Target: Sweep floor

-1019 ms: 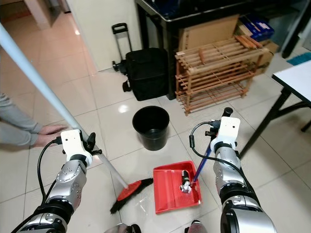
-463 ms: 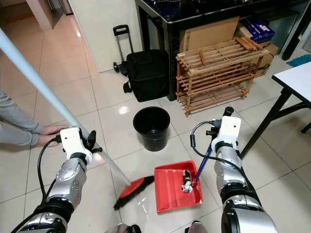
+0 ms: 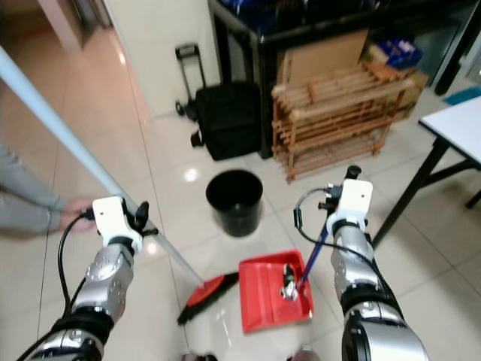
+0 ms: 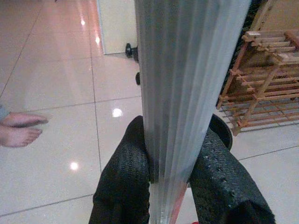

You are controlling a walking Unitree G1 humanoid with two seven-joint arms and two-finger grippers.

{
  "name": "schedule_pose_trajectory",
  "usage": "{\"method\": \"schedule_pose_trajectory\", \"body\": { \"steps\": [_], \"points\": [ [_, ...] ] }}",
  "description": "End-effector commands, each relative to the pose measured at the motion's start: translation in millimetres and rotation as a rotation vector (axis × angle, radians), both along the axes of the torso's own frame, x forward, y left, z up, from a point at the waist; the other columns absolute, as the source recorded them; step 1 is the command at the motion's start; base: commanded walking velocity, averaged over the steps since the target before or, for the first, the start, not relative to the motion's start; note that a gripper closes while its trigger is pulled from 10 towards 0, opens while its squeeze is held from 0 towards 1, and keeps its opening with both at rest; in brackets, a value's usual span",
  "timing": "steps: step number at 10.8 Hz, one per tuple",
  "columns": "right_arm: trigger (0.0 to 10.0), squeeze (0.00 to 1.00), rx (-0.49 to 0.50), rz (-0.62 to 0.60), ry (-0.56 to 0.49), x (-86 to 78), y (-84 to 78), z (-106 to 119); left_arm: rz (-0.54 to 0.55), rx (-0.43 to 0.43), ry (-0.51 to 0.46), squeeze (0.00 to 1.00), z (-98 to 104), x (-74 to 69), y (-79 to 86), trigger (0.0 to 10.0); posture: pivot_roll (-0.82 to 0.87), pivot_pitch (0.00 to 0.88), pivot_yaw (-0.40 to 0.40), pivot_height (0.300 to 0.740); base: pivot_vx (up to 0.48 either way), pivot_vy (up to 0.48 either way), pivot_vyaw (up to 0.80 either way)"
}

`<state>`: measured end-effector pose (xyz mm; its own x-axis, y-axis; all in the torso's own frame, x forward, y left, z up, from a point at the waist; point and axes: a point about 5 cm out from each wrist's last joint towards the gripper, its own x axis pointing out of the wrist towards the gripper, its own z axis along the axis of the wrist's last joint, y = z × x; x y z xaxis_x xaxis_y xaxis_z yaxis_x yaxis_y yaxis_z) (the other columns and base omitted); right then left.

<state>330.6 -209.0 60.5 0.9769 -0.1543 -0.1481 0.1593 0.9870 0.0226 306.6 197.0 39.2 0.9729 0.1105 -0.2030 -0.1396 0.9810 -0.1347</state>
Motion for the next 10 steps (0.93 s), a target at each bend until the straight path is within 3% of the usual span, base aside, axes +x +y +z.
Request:
{"method": "schedule_pose_trajectory", "body": {
  "steps": [1, 10],
  "points": [
    [10.0, 0.00, 0.015, -0.005, -0.056, 6.7, 2.2, 11.5, 0.010, 0.005, -0.047, 0.00, 10.6, 4.7, 4.5, 10.0, -0.16, 0.057, 0.131, 0.740, 0.315, 0.000, 0.00],
    [10.0, 0.00, 0.016, -0.006, -0.049, 5.5, 2.2, 9.4, 0.017, 0.016, -0.024, 0.00, 5.8, 1.1, 5.2, 10.0, -0.16, 0.062, 0.131, 0.740, 0.349, 0.000, 0.00]
  ]
}}
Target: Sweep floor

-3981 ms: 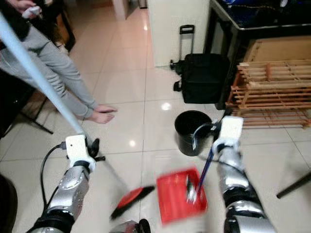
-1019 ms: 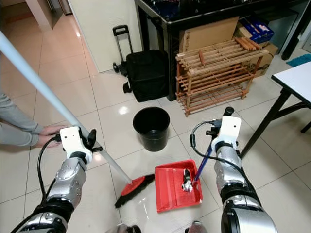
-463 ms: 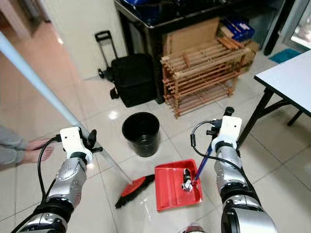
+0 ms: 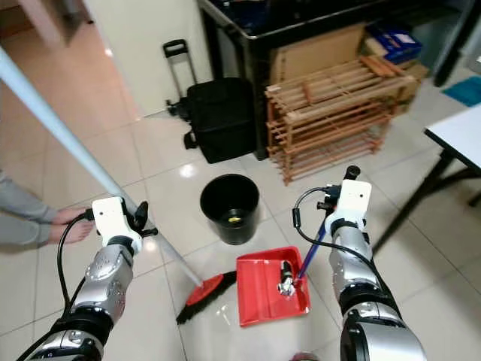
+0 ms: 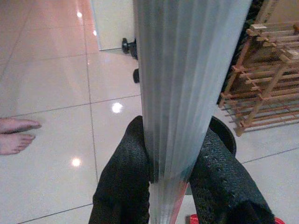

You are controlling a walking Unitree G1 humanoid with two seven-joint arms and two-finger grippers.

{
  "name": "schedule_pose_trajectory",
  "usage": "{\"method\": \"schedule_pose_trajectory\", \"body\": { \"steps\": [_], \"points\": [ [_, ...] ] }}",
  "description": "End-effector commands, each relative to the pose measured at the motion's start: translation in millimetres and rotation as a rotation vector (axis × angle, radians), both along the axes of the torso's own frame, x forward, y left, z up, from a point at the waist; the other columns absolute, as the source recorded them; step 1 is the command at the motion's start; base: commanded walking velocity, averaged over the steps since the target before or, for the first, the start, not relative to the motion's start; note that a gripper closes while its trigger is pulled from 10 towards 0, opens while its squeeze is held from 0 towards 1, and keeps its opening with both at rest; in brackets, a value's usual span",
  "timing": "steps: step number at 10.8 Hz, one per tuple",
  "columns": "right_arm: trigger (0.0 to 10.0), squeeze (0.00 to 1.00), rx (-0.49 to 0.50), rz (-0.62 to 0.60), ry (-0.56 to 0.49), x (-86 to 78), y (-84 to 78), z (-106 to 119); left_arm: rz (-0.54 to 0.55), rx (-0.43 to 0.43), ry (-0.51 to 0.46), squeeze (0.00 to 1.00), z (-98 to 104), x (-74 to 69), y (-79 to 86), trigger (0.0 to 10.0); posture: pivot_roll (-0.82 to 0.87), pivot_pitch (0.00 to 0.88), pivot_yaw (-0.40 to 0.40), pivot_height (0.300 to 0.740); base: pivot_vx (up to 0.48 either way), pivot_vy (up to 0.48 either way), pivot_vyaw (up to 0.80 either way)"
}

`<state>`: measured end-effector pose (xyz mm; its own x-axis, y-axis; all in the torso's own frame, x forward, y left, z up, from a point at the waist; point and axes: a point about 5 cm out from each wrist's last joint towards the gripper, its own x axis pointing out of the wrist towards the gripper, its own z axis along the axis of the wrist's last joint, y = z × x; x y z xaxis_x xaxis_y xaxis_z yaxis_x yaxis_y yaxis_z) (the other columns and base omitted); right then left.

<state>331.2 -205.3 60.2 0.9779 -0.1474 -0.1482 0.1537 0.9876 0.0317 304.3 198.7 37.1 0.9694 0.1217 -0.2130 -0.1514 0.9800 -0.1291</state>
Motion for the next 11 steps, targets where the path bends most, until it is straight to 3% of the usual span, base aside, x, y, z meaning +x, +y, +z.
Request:
{"method": "schedule_pose_trajectory", "body": {
  "steps": [1, 7, 9, 11],
  "points": [
    [10.0, 0.00, 0.007, -0.011, -0.047, 5.1, -1.3, 9.8, 0.006, 0.015, -0.032, 0.00, 7.2, 2.8, 3.3, 10.0, -0.16, 0.063, 0.129, 0.740, 0.480, 0.000, 0.00],
    [10.0, 0.00, 0.010, -0.009, -0.045, 4.2, 0.1, 8.2, 0.015, 0.024, -0.014, 0.00, 4.1, 0.5, 5.2, 10.0, -0.15, 0.066, 0.132, 0.740, 0.480, 0.000, 0.00],
    [10.0, 0.00, 0.009, -0.008, -0.043, 4.1, 0.4, 7.9, 0.016, 0.017, -0.034, 0.00, 4.7, -0.5, 4.3, 10.0, -0.15, 0.066, 0.131, 0.740, 0.000, 0.000, 0.00],
    [10.0, 0.00, 0.008, -0.007, -0.042, 3.9, 0.1, 7.6, 0.011, 0.036, 0.010, 0.00, -7.3, -10.8, 5.7, 10.0, -0.15, 0.064, 0.129, 0.740, 0.000, 0.000, 0.00]
  ]
}}
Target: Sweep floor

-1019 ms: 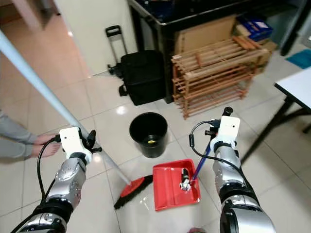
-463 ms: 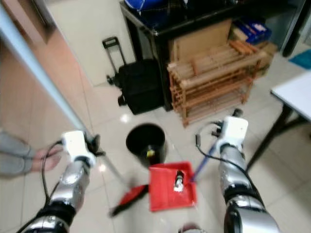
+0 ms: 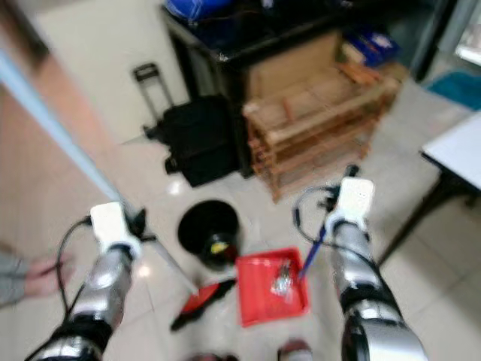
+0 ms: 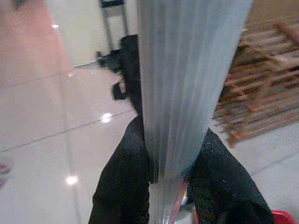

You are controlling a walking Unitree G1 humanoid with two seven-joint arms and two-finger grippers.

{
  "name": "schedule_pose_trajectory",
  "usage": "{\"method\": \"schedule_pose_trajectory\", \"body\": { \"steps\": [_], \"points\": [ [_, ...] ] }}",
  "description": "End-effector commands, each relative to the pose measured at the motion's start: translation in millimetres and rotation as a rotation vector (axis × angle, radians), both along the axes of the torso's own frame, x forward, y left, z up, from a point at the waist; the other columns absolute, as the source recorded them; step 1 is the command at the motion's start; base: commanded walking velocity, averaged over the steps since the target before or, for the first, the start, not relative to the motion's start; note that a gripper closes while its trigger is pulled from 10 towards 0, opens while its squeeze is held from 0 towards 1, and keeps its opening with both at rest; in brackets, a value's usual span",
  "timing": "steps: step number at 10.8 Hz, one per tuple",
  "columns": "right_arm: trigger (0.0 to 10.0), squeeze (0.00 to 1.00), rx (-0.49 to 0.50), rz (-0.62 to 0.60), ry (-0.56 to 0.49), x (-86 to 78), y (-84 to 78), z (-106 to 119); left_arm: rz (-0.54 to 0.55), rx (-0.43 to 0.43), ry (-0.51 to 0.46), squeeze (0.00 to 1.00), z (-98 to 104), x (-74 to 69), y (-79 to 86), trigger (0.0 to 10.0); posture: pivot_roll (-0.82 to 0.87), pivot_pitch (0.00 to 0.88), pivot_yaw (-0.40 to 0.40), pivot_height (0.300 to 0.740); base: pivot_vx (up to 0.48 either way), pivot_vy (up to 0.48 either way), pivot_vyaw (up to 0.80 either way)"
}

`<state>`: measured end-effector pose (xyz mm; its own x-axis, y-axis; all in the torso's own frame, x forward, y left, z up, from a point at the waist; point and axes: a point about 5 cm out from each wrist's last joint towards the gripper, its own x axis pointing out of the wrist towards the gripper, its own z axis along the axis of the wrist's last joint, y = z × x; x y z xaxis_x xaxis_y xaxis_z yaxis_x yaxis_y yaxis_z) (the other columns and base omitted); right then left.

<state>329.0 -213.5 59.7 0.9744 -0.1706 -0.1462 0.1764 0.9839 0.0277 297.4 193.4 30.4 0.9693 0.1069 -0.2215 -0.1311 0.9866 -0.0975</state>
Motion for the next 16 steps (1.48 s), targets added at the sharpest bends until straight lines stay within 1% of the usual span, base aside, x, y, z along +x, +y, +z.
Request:
{"method": "schedule_pose_trajectory", "body": {
  "steps": [1, 3, 5, 8, 9, 10, 11, 12, 13, 14, 16],
  "points": [
    [10.0, 0.00, 0.011, 0.015, -0.041, 6.0, 7.9, 8.1, 0.037, 0.014, 0.020, 0.00, -5.7, -8.0, 12.4, 10.0, -0.15, 0.063, 0.128, 0.740, 0.000, 0.000, 0.00],
    [10.0, 0.00, 0.007, 0.018, -0.041, 6.9, 7.4, 9.1, 0.039, 0.040, 0.064, 0.00, -17.0, -19.8, 17.6, 10.0, -0.15, 0.063, 0.128, 0.740, 0.000, 0.000, 0.00],
    [10.0, 0.00, 0.005, 0.019, -0.042, 7.9, 5.8, 10.5, 0.032, 0.035, 0.078, 0.00, -21.1, -28.8, 19.6, 10.0, -0.14, 0.060, 0.122, 0.740, 0.000, 0.000, 0.00],
    [10.0, 0.00, -0.005, 0.013, -0.040, 7.1, 0.6, 10.9, 0.065, 0.066, 0.020, 0.00, -11.2, -45.8, 32.9, 10.0, -0.13, 0.069, 0.119, 0.740, 0.000, 0.000, 0.00],
    [10.0, 0.00, -0.006, 0.013, -0.039, 6.8, 0.2, 10.6, 0.093, 0.073, 0.007, 0.00, -10.1, -53.7, 39.3, 10.0, -0.12, 0.072, 0.118, 0.740, 0.000, 0.000, 0.00],
    [10.0, 0.00, -0.005, 0.013, -0.037, 6.3, 0.2, 10.0, 0.146, 0.055, 0.010, 0.00, -13.7, -64.6, 45.8, 10.0, -0.12, 0.074, 0.117, 0.740, 0.000, 0.000, 0.00],
    [10.0, 0.00, -0.004, 0.018, -0.034, 6.1, 2.3, 8.8, 0.272, 0.009, 0.035, 0.00, -20.8, -74.5, 56.7, 10.0, -0.12, 0.075, 0.114, 0.740, 0.000, 0.000, 0.00],
    [10.0, 0.00, -0.005, 0.020, -0.033, 6.0, 2.5, 8.7, 0.301, 0.016, 0.045, 0.00, -22.0, -77.9, 60.2, 10.0, -0.12, 0.077, 0.109, 0.740, 0.000, 0.000, 0.00],
    [10.0, 0.00, -0.006, 0.024, -0.031, 6.1, 2.1, 8.7, 0.332, -0.003, 0.053, 0.00, -23.5, -81.2, 62.6, 10.0, -0.11, 0.079, 0.103, 0.740, 0.000, 0.000, 0.00],
    [10.0, 0.00, -0.009, 0.026, -0.031, 6.3, 1.8, 9.0, 0.337, -0.001, 0.055, 0.00, -23.3, -82.9, 63.4, 10.0, -0.11, 0.080, 0.101, 0.740, 0.000, 0.000, 0.00],
    [10.0, 0.00, -0.011, 0.023, -0.031, 6.2, 0.5, 9.3, 0.311, -0.015, 0.037, 0.00, -20.6, -80.6, 60.9, 10.0, -0.11, 0.081, 0.101, 0.740, 0.000, 0.000, 0.00]
  ]
}}
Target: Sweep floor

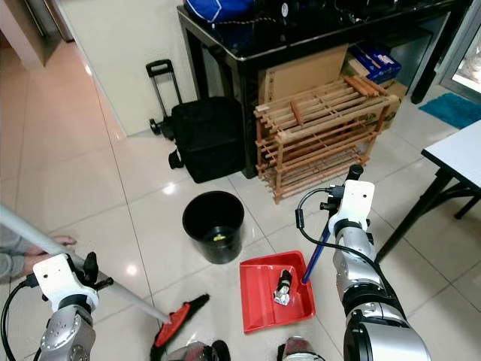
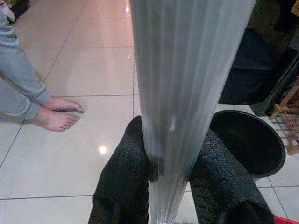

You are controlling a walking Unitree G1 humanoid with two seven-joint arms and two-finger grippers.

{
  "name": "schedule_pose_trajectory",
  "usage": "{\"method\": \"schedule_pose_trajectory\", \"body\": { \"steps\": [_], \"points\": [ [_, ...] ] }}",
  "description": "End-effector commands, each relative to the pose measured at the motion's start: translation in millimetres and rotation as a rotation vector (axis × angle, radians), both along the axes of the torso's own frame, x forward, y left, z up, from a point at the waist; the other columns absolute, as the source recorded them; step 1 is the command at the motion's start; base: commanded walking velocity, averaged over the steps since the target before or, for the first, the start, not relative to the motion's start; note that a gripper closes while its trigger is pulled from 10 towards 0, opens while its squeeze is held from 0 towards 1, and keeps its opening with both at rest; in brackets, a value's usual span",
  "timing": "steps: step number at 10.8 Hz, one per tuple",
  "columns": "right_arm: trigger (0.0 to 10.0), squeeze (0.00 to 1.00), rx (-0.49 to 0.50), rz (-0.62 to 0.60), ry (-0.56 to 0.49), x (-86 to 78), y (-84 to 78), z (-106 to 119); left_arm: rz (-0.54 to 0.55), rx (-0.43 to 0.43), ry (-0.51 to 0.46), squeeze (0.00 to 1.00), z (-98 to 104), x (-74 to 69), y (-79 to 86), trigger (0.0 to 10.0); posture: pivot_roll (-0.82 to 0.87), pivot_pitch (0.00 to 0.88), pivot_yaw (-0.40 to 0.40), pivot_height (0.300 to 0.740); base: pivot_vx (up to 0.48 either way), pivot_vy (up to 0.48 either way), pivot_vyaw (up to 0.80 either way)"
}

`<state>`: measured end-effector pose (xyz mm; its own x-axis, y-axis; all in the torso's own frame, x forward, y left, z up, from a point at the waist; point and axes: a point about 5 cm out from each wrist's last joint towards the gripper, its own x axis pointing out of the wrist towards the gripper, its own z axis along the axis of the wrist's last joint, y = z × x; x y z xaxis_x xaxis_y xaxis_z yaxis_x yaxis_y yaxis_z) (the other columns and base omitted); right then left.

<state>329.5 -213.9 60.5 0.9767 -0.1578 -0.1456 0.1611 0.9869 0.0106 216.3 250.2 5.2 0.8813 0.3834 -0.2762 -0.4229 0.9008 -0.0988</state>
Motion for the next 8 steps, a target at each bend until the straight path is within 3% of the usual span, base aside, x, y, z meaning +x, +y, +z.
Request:
{"method": "schedule_pose_trajectory", "body": {
  "steps": [1, 4, 8],
  "points": [
    [10.0, 0.00, 0.005, 0.006, -0.032, 5.5, 0.2, 8.6, -0.003, 0.009, -0.029, 0.00, 7.1, 3.4, 2.9, 10.0, -0.11, 0.081, 0.101, 0.740, 0.000, 0.000, 0.00],
    [10.0, 0.00, 0.001, 0.003, -0.033, 6.4, -1.9, 10.1, -0.071, 0.047, -0.087, 0.00, 25.3, 21.1, -8.4, 10.0, -0.11, 0.082, 0.099, 0.740, 0.000, 0.000, 0.00],
    [10.0, 0.00, 0.002, 0.003, -0.028, 6.4, -1.8, 9.3, -0.097, 0.017, -0.057, 0.00, 20.0, 22.4, -15.0, 10.0, -0.11, 0.080, 0.096, 0.740, 0.000, 0.000, 0.00]
  ]
}}
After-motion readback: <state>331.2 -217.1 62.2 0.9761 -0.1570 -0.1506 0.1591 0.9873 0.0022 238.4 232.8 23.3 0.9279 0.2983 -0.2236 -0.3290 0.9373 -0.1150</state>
